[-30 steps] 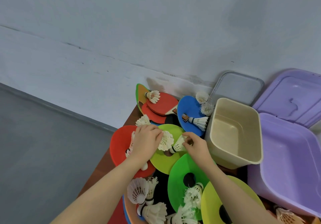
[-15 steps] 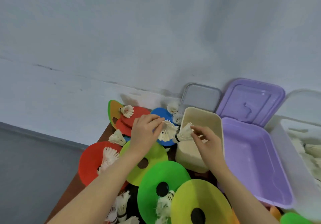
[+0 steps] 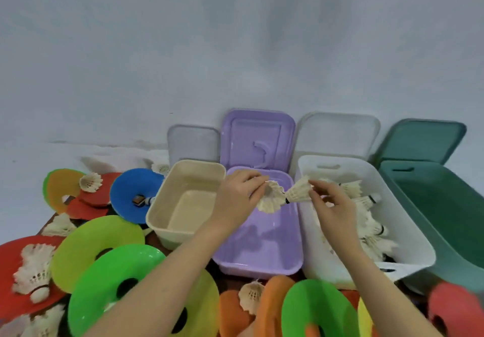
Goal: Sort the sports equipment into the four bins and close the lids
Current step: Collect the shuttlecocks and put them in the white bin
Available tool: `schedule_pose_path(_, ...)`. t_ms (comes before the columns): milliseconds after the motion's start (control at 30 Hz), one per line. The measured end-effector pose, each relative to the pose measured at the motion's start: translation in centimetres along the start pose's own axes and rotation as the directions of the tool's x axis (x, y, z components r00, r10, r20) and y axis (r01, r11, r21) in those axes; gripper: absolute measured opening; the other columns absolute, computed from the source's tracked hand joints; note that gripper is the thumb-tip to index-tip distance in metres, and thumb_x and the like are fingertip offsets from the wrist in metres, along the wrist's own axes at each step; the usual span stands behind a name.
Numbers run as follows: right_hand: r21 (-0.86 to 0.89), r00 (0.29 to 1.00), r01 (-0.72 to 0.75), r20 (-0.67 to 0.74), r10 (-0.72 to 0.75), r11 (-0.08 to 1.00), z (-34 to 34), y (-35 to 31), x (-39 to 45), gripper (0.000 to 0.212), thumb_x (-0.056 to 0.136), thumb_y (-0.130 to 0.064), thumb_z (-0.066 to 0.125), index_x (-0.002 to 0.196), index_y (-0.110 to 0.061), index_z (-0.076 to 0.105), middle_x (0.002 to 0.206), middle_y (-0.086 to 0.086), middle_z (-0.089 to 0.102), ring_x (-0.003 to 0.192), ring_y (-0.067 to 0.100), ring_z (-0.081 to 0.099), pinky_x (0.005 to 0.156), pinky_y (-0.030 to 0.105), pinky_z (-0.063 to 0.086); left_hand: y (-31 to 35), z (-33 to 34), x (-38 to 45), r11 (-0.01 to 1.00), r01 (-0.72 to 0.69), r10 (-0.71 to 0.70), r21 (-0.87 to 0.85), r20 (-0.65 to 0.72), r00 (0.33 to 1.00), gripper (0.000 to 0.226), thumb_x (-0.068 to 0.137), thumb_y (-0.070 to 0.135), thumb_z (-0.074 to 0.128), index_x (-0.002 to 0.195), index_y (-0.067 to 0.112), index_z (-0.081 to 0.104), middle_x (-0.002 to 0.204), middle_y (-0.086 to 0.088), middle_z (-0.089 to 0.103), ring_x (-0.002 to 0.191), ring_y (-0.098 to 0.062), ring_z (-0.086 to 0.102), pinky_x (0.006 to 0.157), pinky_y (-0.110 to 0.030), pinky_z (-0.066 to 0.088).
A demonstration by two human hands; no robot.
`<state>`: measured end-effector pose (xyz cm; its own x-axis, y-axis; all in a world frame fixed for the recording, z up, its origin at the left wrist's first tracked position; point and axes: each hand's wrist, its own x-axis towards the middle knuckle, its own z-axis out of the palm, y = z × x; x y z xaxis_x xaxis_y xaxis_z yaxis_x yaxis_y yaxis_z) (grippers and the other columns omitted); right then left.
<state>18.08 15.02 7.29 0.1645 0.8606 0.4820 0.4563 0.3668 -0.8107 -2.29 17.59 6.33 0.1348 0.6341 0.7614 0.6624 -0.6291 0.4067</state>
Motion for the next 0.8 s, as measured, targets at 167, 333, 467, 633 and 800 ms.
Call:
schedule_pose_path(167,-0.063,0.996,-0.037,-0.086,0.031,0.997,-8.2,3.7,1.7,0.023,0.087,0.000,0.059,0.103,-0.015,0.067,0.092,-0.017,0.062,0.087,-0.008,0.055,0.078,0.003,0.039,6.4,7.8,2.1,0.998,-0.038,0.040,-0.047,0.036,0.999,0.027,0.088,0.026,0.053,0.089,0.008,0.073,0.086,-0.003,0.069,0.076,-0.020,0.064,0.065,-0.032,0.050)
schedule_pose_path(333,-0.180,0.989,-0.080,-0.137,0.055,0.980,-12.8,7.7,2.8,0.023,0.089,-0.002,0.057,0.106,-0.015,0.065,0.093,-0.007,0.061,0.086,0.000,0.056,0.083,0.017,0.046,9.0,14.0,3.5,0.975,0.220,-0.217,-0.003,0.167,0.962,0.023,0.091,0.028,0.054,0.097,0.015,0.071,0.095,0.002,0.065,0.087,-0.018,0.061,0.063,-0.032,0.050)
schedule_pose_path(467,-0.238,0.978,-0.183,-0.139,0.153,0.954,-13.3,10.2,4.5,0.022,0.092,-0.009,0.053,0.112,-0.013,0.063,0.098,-0.005,0.060,0.087,0.011,0.056,0.083,0.033,0.049,9.0,17.3,5.0,0.937,0.341,-0.348,0.072,0.272,0.897,0.023,0.095,0.021,0.050,0.103,0.010,0.069,0.103,-0.002,0.060,0.093,-0.020,0.057,0.070,-0.033,0.045)
schedule_pose_path(633,-0.279,0.987,-0.154,-0.081,0.136,0.948,-11.9,12.4,6.7,0.025,0.094,-0.012,0.050,0.118,-0.012,0.060,0.108,-0.001,0.061,0.097,0.013,0.056,0.086,0.028,0.047,8.3,19.8,5.9,0.919,0.385,-0.390,0.083,0.322,0.862,0.024,0.095,0.014,0.047,0.107,0.006,0.066,0.108,-0.005,0.056,0.096,-0.021,0.055,0.075,-0.032,0.045)
schedule_pose_path(800,-0.549,0.951,-0.023,0.247,0.188,0.835,-11.5,15.7,7.6,0.031,0.096,-0.022,0.047,0.124,-0.016,0.058,0.126,0.000,0.059,0.113,0.020,0.055,0.094,0.034,0.043,6.9,20.9,5.0,0.924,0.124,-0.332,0.362,0.596,0.731,0.033,0.096,0.025,0.039,0.123,0.014,0.054,0.124,-0.005,0.054,0.115,-0.026,0.046,0.091,-0.035,0.037)
